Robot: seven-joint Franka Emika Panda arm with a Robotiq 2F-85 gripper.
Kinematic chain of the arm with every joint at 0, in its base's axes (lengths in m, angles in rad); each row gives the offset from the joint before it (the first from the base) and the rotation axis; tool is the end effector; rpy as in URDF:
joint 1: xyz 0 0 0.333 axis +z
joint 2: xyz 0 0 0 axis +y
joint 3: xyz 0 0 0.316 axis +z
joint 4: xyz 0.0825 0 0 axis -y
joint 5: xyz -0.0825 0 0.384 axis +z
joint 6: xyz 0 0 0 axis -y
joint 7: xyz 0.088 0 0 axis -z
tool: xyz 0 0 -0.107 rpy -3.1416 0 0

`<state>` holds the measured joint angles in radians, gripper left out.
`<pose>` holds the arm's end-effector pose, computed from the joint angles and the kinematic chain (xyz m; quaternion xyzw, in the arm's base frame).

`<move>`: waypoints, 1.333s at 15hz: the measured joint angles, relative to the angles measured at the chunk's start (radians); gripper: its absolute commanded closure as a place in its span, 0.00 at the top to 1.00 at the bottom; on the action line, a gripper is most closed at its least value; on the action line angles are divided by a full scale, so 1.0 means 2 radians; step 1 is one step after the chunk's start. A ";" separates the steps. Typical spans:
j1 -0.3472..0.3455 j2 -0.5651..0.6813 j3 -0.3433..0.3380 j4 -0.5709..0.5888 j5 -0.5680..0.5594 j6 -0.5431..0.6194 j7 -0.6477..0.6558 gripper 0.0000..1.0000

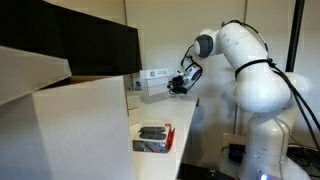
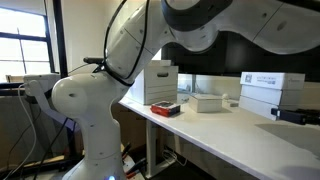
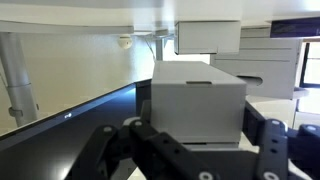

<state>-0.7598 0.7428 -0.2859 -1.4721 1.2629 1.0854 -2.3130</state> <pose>0.4553 -0.4514 0.2844 -0.6301 -0.3955 -0.5493 0.3805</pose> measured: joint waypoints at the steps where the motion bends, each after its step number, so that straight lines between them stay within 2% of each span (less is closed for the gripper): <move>1: 0.000 0.000 0.001 0.001 0.000 0.000 0.001 0.58; 9: 0.002 -0.001 0.013 0.001 0.000 -0.003 0.003 0.58; 20: 0.003 -0.029 0.016 -0.007 -0.010 -0.042 0.003 0.58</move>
<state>-0.7534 0.6852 -0.2538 -1.4859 1.2421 1.0021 -2.3076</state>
